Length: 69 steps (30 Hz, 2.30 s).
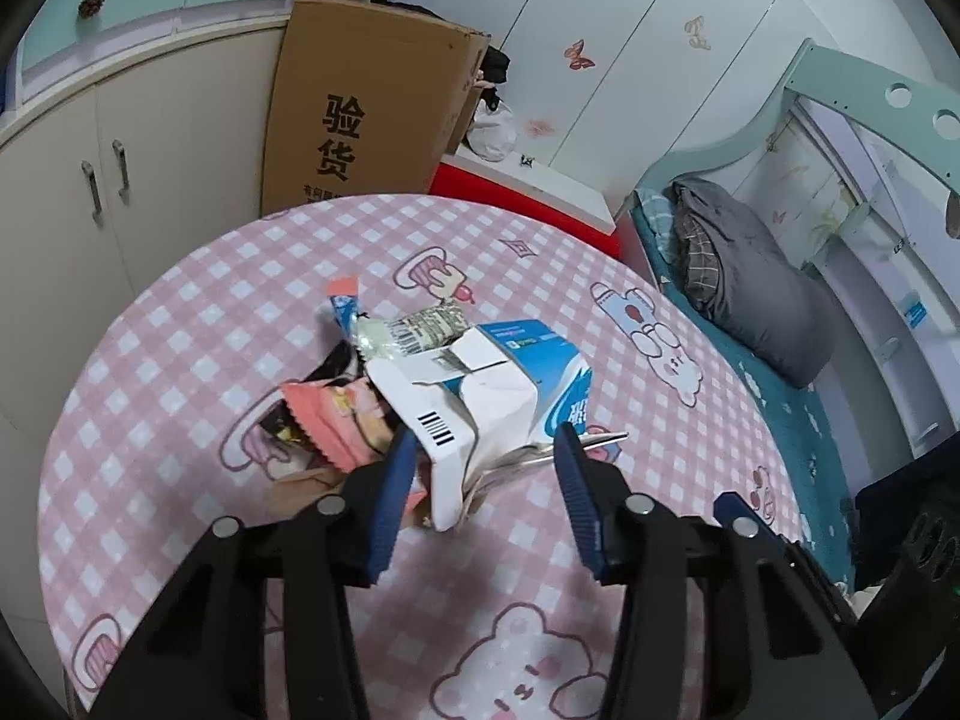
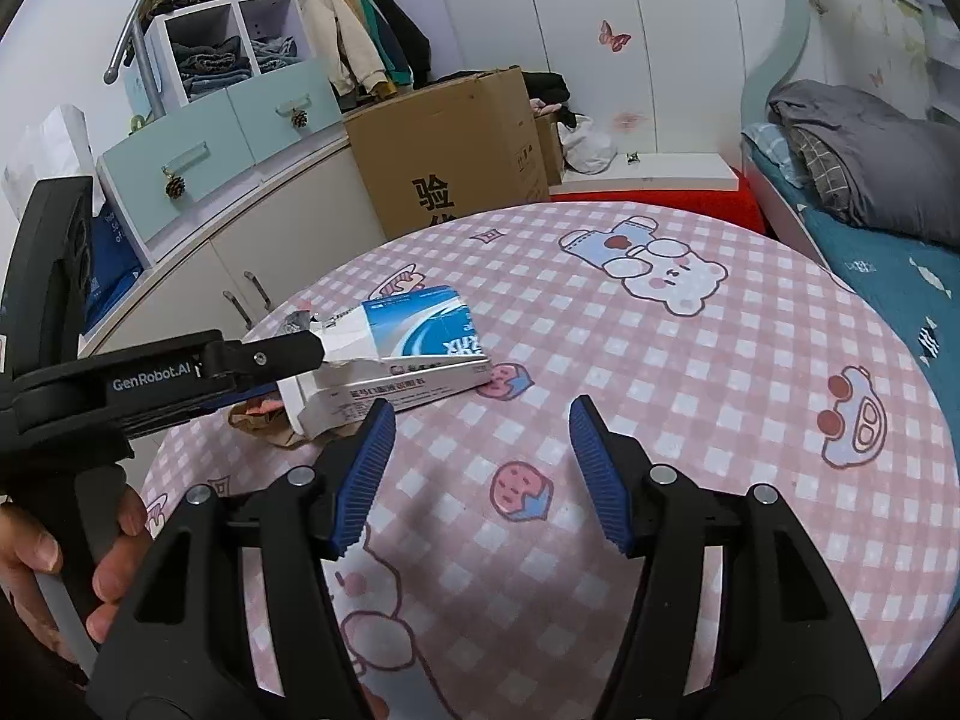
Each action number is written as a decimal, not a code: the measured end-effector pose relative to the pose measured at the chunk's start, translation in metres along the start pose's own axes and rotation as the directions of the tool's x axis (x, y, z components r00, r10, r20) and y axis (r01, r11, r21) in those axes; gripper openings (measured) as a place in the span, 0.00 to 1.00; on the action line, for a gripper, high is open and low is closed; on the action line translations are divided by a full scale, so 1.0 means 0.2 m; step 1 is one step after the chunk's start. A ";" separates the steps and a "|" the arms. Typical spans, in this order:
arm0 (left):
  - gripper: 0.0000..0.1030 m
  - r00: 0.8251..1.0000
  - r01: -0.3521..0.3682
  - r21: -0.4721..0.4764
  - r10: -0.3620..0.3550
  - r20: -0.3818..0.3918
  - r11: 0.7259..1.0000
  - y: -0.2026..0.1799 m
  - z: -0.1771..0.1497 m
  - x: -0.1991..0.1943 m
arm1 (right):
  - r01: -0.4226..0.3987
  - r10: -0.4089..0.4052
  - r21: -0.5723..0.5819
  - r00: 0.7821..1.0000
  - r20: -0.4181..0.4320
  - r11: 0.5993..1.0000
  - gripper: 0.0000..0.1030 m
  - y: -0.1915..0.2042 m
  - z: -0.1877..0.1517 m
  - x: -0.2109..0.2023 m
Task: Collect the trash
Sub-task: 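Grasp the white box with the left tool while the right tool approaches the wrappers, then grasp the orange and blue snack wrapper with the right tool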
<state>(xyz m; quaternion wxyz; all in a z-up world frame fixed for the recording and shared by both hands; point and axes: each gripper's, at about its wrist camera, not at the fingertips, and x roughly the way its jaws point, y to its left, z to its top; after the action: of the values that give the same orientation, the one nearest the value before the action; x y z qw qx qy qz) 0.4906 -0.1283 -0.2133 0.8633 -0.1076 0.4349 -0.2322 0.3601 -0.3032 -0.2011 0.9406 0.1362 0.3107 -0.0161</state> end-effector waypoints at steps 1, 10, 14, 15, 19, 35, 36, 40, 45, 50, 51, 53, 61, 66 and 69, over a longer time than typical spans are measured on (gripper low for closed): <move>0.45 1.000 0.005 -0.004 -0.005 -0.005 1.000 0.00 0.01 0.01 | -0.001 0.001 0.000 1.000 -0.002 1.000 0.59 0.00 0.00 0.01; 0.43 0.999 0.007 -0.024 -0.008 -0.033 1.000 -0.02 0.00 0.07 | -0.001 0.002 0.015 1.000 -0.014 1.000 0.59 -0.02 0.00 0.02; 0.18 0.999 0.045 -0.034 -0.045 -0.014 0.998 -0.04 0.01 0.06 | -0.006 0.006 0.027 1.000 -0.013 1.000 0.59 -0.03 0.00 0.02; 0.18 0.998 0.066 -0.033 -0.067 -0.019 0.997 -0.05 0.01 0.06 | -0.009 0.009 0.029 1.000 -0.017 1.000 0.59 -0.03 0.00 0.02; 0.22 0.997 0.065 -0.040 -0.066 -0.041 0.997 -0.07 0.01 0.11 | -0.009 0.010 0.035 1.000 -0.017 0.999 0.59 -0.04 0.00 0.02; 0.02 0.987 0.141 0.016 -0.142 0.080 0.990 -0.19 0.01 0.00 | 0.007 -0.007 0.034 1.000 0.000 0.999 0.59 -0.10 0.03 -0.01; 0.02 0.985 0.124 0.033 -0.127 0.118 0.992 -0.19 0.00 -0.06 | 0.004 -0.004 0.032 1.000 -0.002 0.999 0.59 -0.09 0.04 -0.01; 0.02 0.970 0.071 0.060 -0.083 0.227 0.996 -0.15 0.01 -0.25 | -0.027 0.027 0.015 1.000 -0.008 1.000 0.59 -0.02 0.06 -0.01; 0.02 0.943 -0.017 0.052 -0.001 0.333 0.998 -0.05 -0.01 -0.49 | -0.101 0.102 0.013 0.994 -0.045 0.995 0.59 0.11 0.08 0.06; 0.02 0.931 -0.083 0.026 0.068 0.358 0.996 0.10 -0.06 -0.61 | -0.140 0.133 -0.089 0.988 -0.074 0.986 0.59 0.32 0.07 0.11; 0.02 0.930 -0.096 0.017 0.083 0.358 0.995 0.14 -0.07 -0.64 | -0.155 0.144 -0.125 0.985 -0.091 0.980 0.59 0.39 0.06 0.13; 0.02 0.928 -0.115 0.005 0.106 0.358 0.993 0.20 -0.09 -0.66 | -0.143 0.126 -0.182 0.986 -0.106 0.973 0.49 0.47 0.03 0.17; 0.02 0.930 -0.129 -0.013 0.126 0.344 0.992 0.34 -0.15 -0.72 | -0.074 0.027 -0.248 0.982 -0.188 0.966 0.29 0.54 -0.01 0.33; 0.02 0.935 -0.131 -0.011 0.127 0.332 0.991 0.39 -0.19 -0.74 | -0.057 0.001 -0.274 0.979 -0.202 0.960 0.06 0.55 -0.04 0.34; 0.02 0.934 -0.139 -0.010 0.134 0.331 0.990 0.39 -0.21 -0.75 | -0.048 -0.003 -0.278 0.984 -0.180 0.959 0.05 0.55 -0.03 0.31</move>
<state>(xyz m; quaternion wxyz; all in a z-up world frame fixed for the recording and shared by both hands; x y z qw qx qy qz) 0.4045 0.0142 -0.1628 0.9387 -0.1089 0.2889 -0.1533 0.4195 -0.1915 -0.2152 0.9187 0.0057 0.3915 0.0512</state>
